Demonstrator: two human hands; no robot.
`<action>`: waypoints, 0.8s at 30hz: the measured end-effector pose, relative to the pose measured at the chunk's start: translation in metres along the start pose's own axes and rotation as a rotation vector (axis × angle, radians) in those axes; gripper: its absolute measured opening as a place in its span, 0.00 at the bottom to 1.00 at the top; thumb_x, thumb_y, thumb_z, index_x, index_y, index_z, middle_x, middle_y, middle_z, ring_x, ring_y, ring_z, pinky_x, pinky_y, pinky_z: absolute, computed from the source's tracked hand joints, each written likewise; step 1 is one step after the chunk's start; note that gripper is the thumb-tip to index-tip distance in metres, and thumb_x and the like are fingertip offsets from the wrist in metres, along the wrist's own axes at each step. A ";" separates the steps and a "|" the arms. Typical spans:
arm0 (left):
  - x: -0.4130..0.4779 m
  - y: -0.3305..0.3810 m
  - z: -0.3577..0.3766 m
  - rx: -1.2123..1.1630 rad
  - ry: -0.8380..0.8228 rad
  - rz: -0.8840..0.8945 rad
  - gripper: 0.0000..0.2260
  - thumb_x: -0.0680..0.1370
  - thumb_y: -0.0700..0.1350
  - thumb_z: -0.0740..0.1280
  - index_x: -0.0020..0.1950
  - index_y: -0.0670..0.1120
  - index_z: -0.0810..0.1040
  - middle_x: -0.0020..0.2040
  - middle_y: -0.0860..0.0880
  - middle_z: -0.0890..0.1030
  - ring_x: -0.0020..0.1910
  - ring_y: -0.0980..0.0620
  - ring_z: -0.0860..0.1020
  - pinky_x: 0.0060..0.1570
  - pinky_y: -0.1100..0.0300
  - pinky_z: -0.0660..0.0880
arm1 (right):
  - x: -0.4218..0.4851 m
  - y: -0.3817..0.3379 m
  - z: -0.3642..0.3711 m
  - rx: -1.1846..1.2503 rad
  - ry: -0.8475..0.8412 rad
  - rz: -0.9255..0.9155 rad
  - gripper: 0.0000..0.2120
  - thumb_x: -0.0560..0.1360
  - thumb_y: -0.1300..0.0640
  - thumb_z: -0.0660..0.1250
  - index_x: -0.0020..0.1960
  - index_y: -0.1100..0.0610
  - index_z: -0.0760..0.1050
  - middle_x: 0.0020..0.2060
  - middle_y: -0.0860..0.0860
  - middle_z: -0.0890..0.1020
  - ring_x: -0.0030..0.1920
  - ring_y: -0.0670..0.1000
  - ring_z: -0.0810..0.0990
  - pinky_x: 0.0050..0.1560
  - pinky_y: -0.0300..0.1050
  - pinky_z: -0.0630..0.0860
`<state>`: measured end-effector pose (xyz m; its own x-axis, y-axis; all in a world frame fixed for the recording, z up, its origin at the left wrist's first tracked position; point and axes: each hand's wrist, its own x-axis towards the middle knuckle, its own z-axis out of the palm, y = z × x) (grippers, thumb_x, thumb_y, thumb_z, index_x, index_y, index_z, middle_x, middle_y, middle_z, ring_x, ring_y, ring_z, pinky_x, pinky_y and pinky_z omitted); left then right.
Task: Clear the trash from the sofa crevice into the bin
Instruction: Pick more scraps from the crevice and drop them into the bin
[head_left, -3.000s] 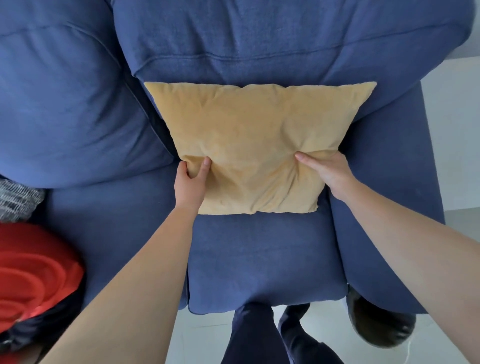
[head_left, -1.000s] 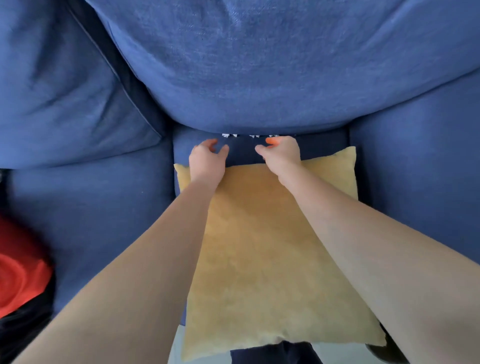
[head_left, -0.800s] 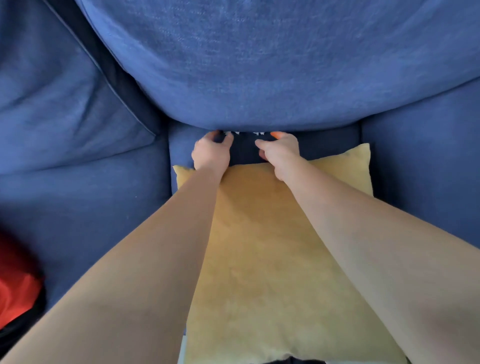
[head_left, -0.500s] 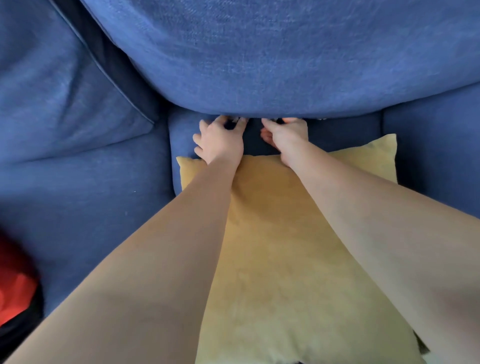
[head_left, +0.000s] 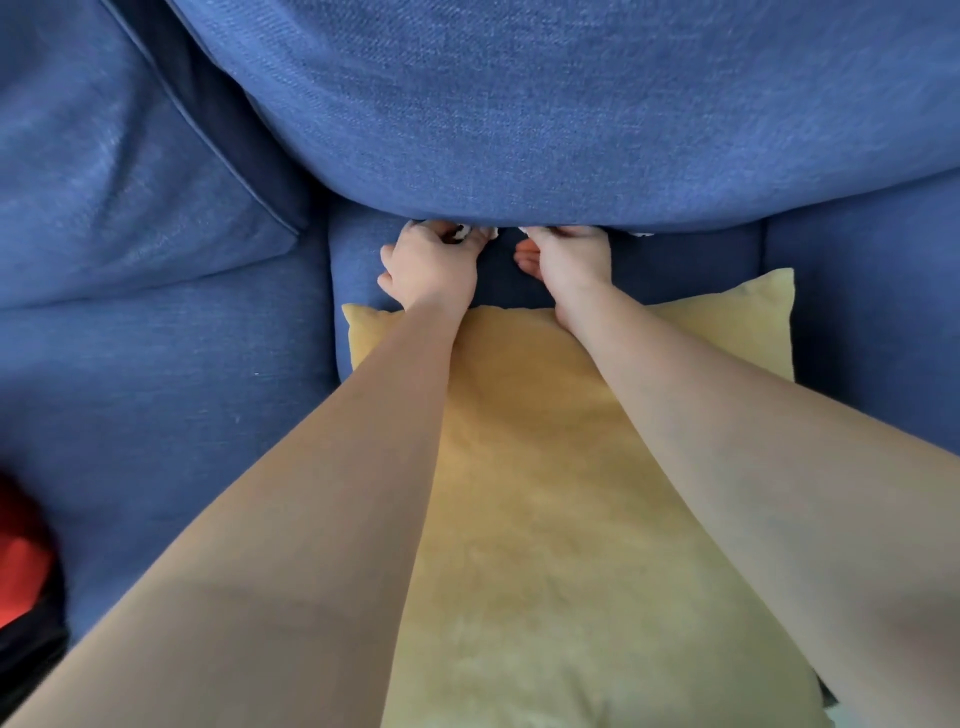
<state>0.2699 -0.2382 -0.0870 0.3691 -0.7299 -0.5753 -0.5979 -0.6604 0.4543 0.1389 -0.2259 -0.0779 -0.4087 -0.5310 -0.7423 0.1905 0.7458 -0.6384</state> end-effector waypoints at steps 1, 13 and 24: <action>0.000 -0.002 -0.001 -0.032 0.001 0.006 0.14 0.73 0.66 0.73 0.44 0.56 0.82 0.56 0.59 0.85 0.65 0.50 0.76 0.60 0.53 0.65 | -0.001 -0.001 -0.001 -0.009 0.002 -0.007 0.06 0.79 0.62 0.75 0.43 0.57 0.83 0.38 0.54 0.85 0.37 0.49 0.84 0.41 0.39 0.86; -0.090 0.015 -0.051 -0.203 -0.017 0.239 0.07 0.78 0.48 0.77 0.50 0.49 0.80 0.40 0.58 0.81 0.39 0.65 0.78 0.37 0.81 0.68 | -0.066 -0.030 -0.078 0.086 -0.105 0.005 0.12 0.74 0.66 0.79 0.56 0.66 0.86 0.49 0.55 0.88 0.46 0.51 0.88 0.56 0.47 0.86; -0.238 0.028 -0.034 -0.344 -0.125 0.279 0.05 0.74 0.50 0.80 0.47 0.52 0.87 0.42 0.55 0.89 0.44 0.54 0.88 0.53 0.51 0.86 | -0.166 -0.011 -0.232 0.201 -0.065 -0.092 0.08 0.73 0.64 0.80 0.52 0.62 0.88 0.48 0.55 0.90 0.46 0.49 0.89 0.58 0.46 0.85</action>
<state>0.1896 -0.0888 0.0852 0.1265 -0.8753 -0.4668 -0.3831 -0.4772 0.7909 -0.0024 -0.0532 0.0994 -0.3754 -0.6225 -0.6867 0.3321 0.6014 -0.7267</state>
